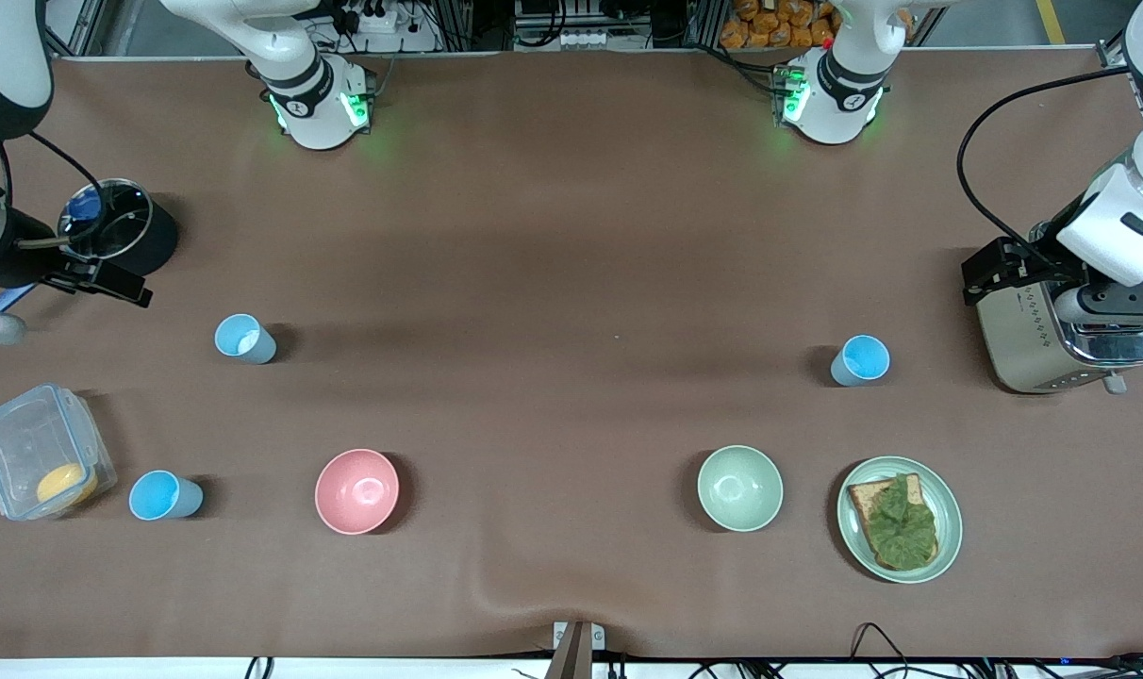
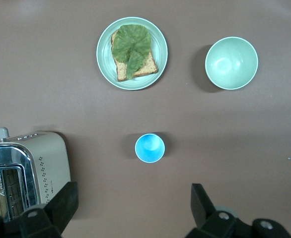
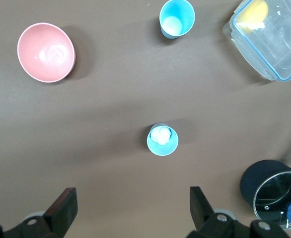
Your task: Stack blue cups with both arms
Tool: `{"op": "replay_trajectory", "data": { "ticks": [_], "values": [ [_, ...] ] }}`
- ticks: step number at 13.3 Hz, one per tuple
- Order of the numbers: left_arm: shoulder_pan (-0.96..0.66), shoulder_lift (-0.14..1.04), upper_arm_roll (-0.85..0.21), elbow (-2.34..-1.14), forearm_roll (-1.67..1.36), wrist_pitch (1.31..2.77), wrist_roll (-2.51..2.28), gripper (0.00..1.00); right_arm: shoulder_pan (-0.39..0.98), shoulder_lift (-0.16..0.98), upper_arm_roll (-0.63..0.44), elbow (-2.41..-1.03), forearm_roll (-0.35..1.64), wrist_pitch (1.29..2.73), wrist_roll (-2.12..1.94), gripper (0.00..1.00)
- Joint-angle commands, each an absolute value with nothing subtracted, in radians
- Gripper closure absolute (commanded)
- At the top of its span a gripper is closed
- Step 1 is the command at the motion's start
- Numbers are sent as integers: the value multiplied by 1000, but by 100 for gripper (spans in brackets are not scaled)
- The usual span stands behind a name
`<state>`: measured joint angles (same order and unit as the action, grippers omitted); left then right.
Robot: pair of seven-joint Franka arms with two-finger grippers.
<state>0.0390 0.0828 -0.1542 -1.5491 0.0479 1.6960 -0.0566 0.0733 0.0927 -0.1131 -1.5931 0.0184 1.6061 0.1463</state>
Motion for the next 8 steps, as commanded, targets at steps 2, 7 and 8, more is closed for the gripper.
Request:
{"op": "replay_trajectory", "data": {
  "ticks": [2, 7, 8],
  "values": [
    [46, 74, -153, -1546, 28, 1684, -32, 0, 45, 63, -98, -1623, 26, 1612, 120, 0],
    [49, 74, -153, -1546, 26, 1684, -28, 0, 52, 66, -98, -1617, 26, 1600, 124, 0],
    [49, 74, -153, -1546, 26, 1684, -28, 0, 54, 66, -98, -1615, 25, 1600, 129, 0]
  ]
}}
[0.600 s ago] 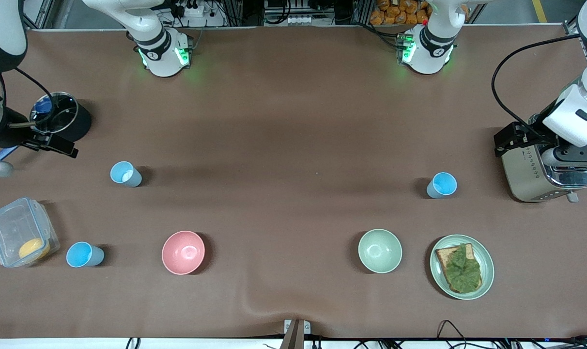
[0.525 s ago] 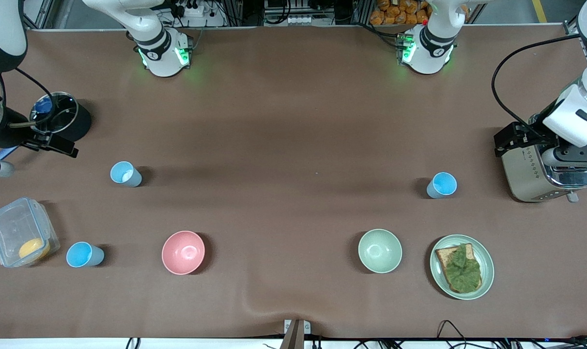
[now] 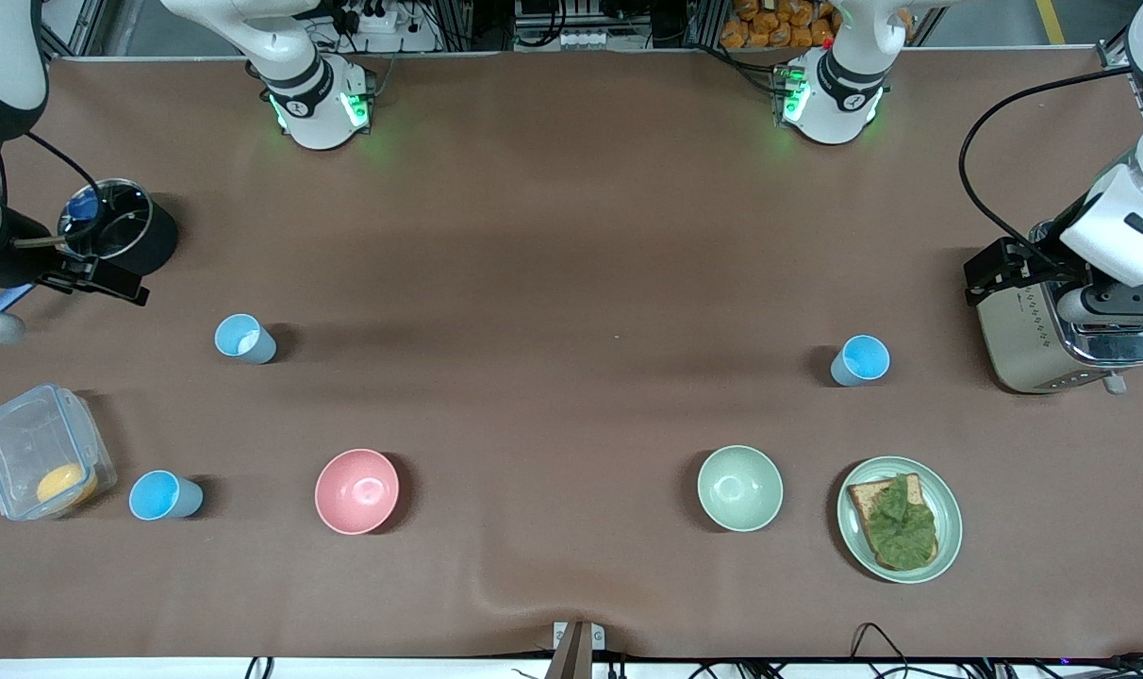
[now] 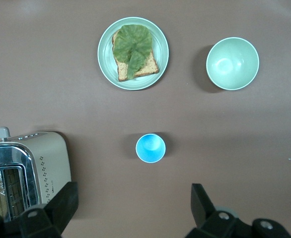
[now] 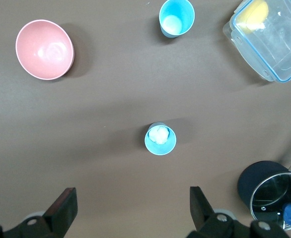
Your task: Stack blue cups with both arms
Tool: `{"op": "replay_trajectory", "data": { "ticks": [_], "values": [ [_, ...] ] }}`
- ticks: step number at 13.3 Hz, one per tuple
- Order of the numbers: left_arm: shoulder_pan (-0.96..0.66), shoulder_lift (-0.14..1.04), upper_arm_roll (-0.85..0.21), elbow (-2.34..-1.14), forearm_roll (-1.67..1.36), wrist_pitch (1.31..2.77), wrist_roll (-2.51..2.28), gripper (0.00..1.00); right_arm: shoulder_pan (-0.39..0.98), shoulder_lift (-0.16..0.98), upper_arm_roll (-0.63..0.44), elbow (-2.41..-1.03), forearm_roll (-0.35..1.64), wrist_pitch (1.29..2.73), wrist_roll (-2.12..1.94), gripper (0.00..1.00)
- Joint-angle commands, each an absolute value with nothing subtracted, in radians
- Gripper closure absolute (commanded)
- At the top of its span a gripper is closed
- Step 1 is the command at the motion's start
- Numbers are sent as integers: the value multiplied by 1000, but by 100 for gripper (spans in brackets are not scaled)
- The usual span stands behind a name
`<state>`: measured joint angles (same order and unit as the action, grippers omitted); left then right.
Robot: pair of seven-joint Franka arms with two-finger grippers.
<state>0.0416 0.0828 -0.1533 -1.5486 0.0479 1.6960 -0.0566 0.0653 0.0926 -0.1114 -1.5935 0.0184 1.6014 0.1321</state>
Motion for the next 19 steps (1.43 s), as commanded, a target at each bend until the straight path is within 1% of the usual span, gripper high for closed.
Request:
{"op": "replay_trajectory", "data": {
  "ticks": [1, 3, 5, 7, 12, 13, 16, 18, 19],
  "values": [
    [49, 74, -153, -1546, 26, 1683, -28, 0, 55, 66, -98, -1615, 25, 1600, 132, 0],
    [52, 75, -152, -1554, 6, 1684, -28, 0, 55, 66, -98, -1615, 25, 1598, 133, 0],
    [52, 106, -150, -1560, 8, 1696, -28, 0, 57, 66, -98, -1614, 25, 1595, 135, 0],
    [55, 133, -149, -1594, 8, 1750, -29, 0, 55, 67, -98, -1612, 26, 1582, 135, 0],
    [54, 135, -146, -1894, 20, 2115, -29, 0, 55, 75, -98, -1608, 23, 1583, 118, 0],
    [54, 144, -144, -1939, 21, 2169, -29, 0, 55, 90, -98, -1608, 25, 1586, 117, 0],
    [81, 208, -144, -1986, 23, 2241, -29, 0, 52, 155, -98, -1615, 18, 1578, 49, 0],
    [97, 244, -144, -2029, 37, 2308, -29, 0, 51, 233, -98, -1618, 21, 1591, 49, 0],
    [103, 248, -144, -2072, 37, 2362, -29, 0, 54, 277, -98, -1620, 25, 1598, 51, 0]
  ]
}}
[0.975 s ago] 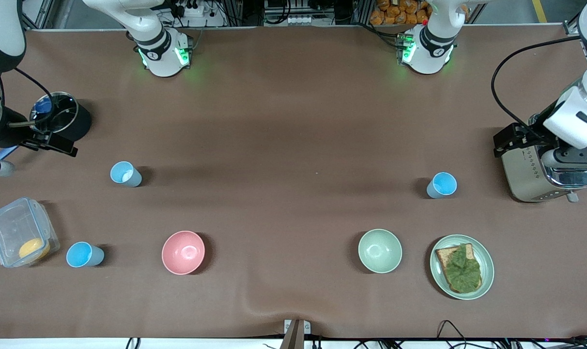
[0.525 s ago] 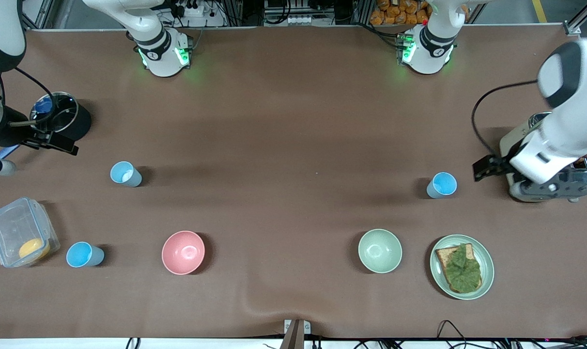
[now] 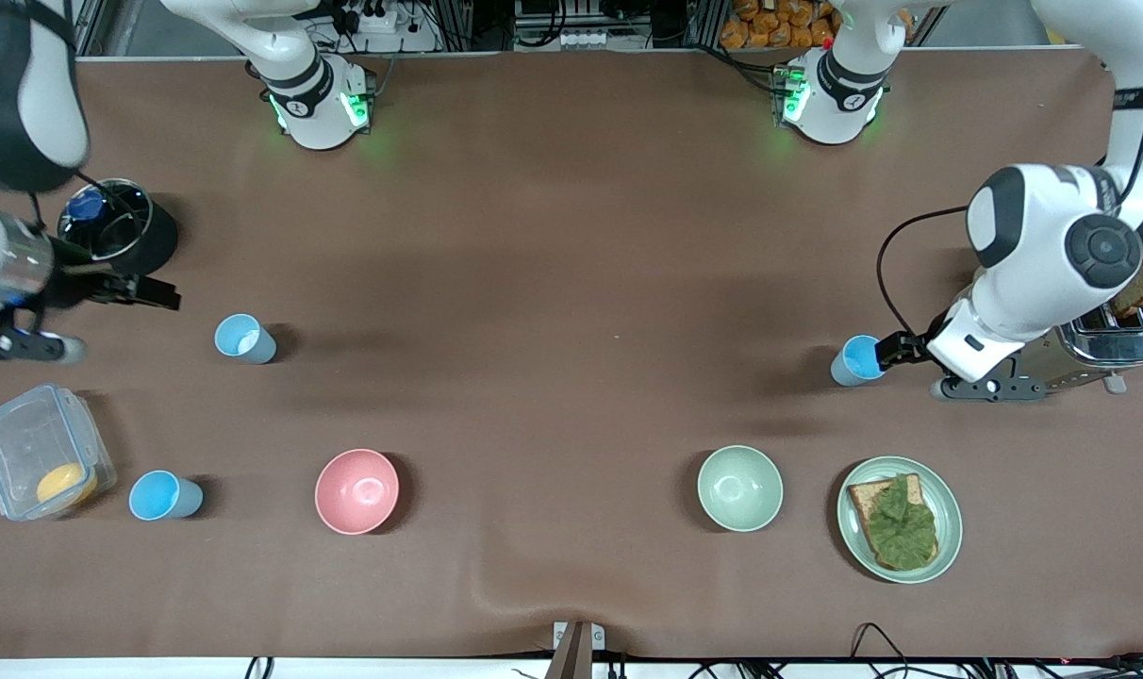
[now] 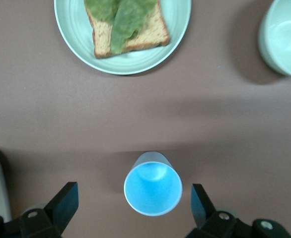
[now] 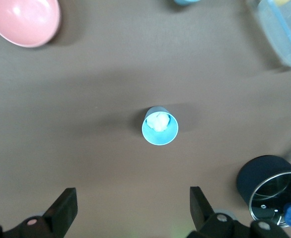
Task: Stack blue cups with both arms
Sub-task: 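Reach the left gripper down to the blue cup beside the toaster, then grasp the blue cup with the left gripper while the right gripper grasps another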
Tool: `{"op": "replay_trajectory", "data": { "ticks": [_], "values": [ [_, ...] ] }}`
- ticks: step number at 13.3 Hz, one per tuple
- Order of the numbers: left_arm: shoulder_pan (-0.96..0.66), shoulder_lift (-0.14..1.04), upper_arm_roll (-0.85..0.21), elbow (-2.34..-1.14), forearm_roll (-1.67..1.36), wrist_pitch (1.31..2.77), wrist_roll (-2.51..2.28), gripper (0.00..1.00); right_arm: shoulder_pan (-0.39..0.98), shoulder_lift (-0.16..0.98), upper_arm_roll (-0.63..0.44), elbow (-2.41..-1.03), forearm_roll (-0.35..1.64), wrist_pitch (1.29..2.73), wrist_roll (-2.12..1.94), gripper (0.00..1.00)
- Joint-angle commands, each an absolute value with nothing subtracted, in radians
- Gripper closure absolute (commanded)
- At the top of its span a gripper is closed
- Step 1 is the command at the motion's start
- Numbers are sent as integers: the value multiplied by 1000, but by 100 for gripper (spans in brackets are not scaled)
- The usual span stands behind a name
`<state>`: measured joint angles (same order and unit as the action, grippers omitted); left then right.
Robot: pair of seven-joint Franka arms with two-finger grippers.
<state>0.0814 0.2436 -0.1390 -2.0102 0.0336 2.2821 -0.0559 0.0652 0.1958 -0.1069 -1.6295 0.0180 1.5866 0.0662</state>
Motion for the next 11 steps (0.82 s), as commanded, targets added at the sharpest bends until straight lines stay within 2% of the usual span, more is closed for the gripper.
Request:
{"op": "replay_trajectory", "data": {
  "ticks": [1, 3, 7, 11],
  "values": [
    [101, 258, -143, -2112, 37, 2425, -31, 0, 55, 303, -98, -1641, 25, 1630, 54, 0],
    [104, 275, -144, -2163, 37, 2508, -31, 0, 43, 310, -98, -1760, 26, 1776, 54, 0],
    [106, 305, -144, -2190, 37, 2536, -31, 0, 52, 304, -98, -1951, 28, 1983, 55, 0],
    [106, 310, -144, -2203, 38, 2539, -31, 0, 52, 311, -98, -2016, 28, 2028, 54, 0]
  ]
}}
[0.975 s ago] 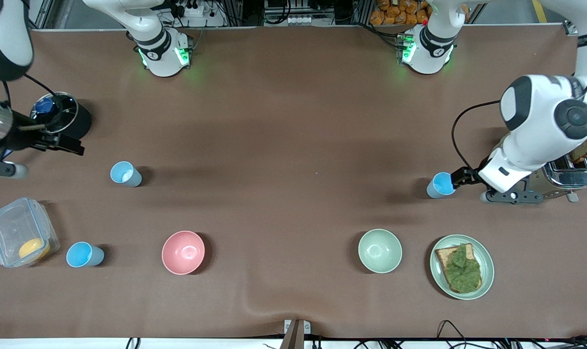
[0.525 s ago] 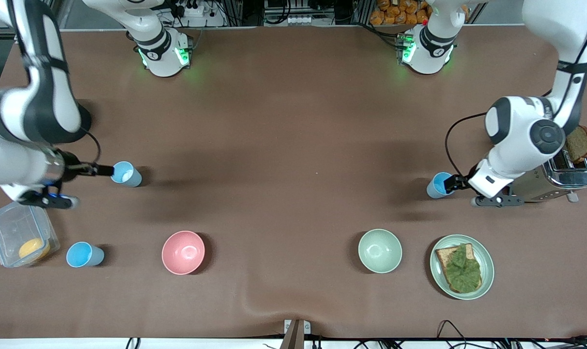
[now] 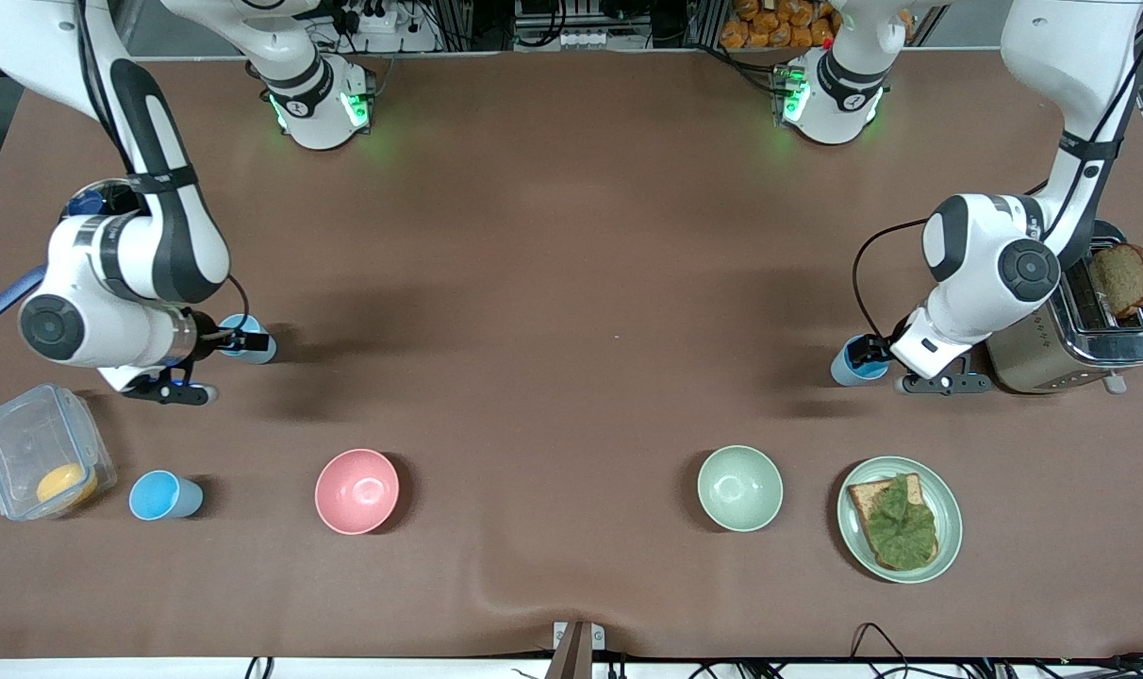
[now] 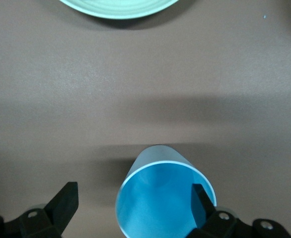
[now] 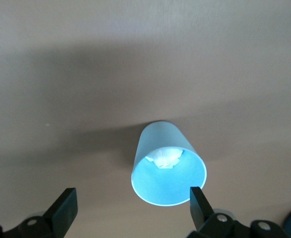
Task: Stack blue cups with both arms
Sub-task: 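Grasp the blue cup with the left gripper while the right gripper grasps another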
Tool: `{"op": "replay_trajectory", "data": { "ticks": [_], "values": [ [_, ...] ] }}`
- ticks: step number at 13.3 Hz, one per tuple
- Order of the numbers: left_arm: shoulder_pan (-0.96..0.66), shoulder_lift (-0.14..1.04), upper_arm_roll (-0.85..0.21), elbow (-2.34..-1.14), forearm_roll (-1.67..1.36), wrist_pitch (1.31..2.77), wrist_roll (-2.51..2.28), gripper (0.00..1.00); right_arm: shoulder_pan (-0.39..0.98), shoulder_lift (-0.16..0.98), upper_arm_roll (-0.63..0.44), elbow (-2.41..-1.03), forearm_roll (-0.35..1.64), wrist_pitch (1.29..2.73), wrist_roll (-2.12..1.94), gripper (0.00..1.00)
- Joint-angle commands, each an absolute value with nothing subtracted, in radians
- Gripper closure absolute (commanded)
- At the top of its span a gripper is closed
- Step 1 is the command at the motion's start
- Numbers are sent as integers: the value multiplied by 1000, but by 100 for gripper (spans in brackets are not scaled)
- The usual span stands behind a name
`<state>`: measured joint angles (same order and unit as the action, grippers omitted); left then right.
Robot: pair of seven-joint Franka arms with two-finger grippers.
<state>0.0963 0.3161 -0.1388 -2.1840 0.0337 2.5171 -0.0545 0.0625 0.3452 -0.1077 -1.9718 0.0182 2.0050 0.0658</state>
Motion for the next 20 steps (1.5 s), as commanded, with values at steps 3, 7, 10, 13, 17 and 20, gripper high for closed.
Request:
{"op": "replay_trajectory", "data": {
  "ticks": [3, 7, 10, 13, 17, 20],
  "values": [
    [104, 317, -144, -2203, 37, 2537, -32, 0, 52, 354, -98, -2022, 28, 2068, 54, 0],
    [95, 334, -144, -2197, 37, 2533, -37, 12, 52, 380, -98, -2022, 34, 2077, 61, 59],
    [91, 339, -144, -2192, 44, 2528, -34, 72, 54, 394, -98, -2022, 61, 2066, 60, 100],
    [91, 339, -146, -2184, 44, 2526, -34, 95, 72, 394, -97, -2013, 61, 2062, 61, 100],
    [91, 337, -152, -2171, 44, 2526, -34, 100, 100, 394, -97, -1967, 78, 2017, 64, 100],
    [91, 336, -152, -2169, 44, 2525, -34, 100, 155, 394, -98, -1884, 184, 1899, 130, 100]
  ]
}}
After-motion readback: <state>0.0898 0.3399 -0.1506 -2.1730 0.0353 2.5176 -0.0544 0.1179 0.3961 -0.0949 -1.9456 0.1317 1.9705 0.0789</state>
